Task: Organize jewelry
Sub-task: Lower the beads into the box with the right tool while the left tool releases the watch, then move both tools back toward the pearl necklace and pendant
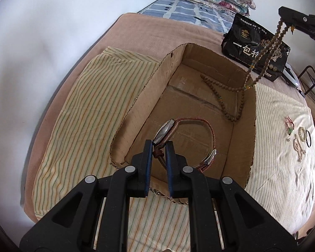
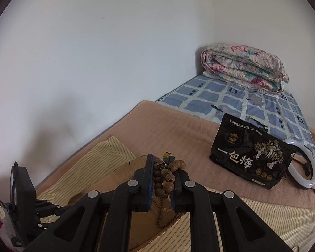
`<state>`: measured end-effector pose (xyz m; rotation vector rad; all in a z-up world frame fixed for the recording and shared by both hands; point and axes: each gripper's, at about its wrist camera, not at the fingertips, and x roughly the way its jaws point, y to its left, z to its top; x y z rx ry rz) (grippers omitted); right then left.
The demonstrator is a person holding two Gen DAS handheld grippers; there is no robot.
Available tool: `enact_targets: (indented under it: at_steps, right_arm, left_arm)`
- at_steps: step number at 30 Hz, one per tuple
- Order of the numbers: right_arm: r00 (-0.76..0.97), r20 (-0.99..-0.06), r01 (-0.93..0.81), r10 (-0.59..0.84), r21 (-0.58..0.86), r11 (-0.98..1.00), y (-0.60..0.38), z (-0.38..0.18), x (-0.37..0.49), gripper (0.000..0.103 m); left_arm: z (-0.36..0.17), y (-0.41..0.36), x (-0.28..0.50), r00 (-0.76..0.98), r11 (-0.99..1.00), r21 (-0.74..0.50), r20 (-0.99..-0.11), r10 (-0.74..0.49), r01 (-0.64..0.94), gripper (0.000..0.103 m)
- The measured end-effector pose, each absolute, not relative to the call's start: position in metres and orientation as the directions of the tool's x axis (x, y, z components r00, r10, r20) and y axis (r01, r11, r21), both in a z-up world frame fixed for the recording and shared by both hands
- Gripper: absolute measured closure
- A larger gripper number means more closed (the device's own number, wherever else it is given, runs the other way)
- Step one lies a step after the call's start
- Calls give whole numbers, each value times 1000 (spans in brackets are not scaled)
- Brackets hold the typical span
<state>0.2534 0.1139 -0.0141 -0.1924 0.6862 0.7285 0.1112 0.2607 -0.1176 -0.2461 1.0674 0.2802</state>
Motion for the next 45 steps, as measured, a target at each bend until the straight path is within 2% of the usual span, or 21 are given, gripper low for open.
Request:
enact_targets:
  at_steps: [14, 16, 18, 19, 20, 21, 22, 29, 38, 45]
  right_arm:
    - [422, -720, -657, 552, 177, 733, 126, -71, 265, 90]
    - [417, -723, -652, 551, 185, 736, 125, -74, 266, 82]
    - [414, -723, -649, 552, 190, 736, 125, -75, 265, 66]
    - [418, -726, -646, 546, 185, 741, 125, -75, 264, 60]
    - [426, -727, -642, 538, 176, 746, 125, -75, 263, 47]
    - [438, -725, -637, 532, 167, 752, 124, -74, 262, 36]
    - [450, -721, -632, 527, 160, 758, 122, -73, 261, 32]
    - [477, -713, -611, 514, 150, 777, 114, -67, 259, 22]
    - [508, -702, -604, 500, 124, 787, 100, -56, 249, 18]
    - [560, -675, -582, 480, 92, 808, 58, -38, 228, 10]
  left_arm:
    - [-122, 261, 118, 440, 926, -45, -888, 134, -374, 92]
    - [-119, 261, 118, 454, 927, -45, -880, 140, -373, 92]
    - [-115, 261, 118, 467, 927, -40, -872, 150, -373, 81]
    - [-114, 261, 118, 473, 926, -39, -868, 155, -376, 68]
    - [-112, 261, 118, 480, 925, -40, -863, 159, -378, 62]
    - [-110, 260, 118, 486, 925, -41, -859, 161, -379, 61]
    - [-108, 260, 118, 490, 925, -42, -856, 162, -378, 61]
    - [-104, 255, 118, 500, 927, -41, -850, 164, -373, 61]
    - [-93, 246, 116, 532, 925, -58, -831, 163, -374, 61]
    - [-78, 221, 118, 593, 939, -76, -792, 147, -334, 61]
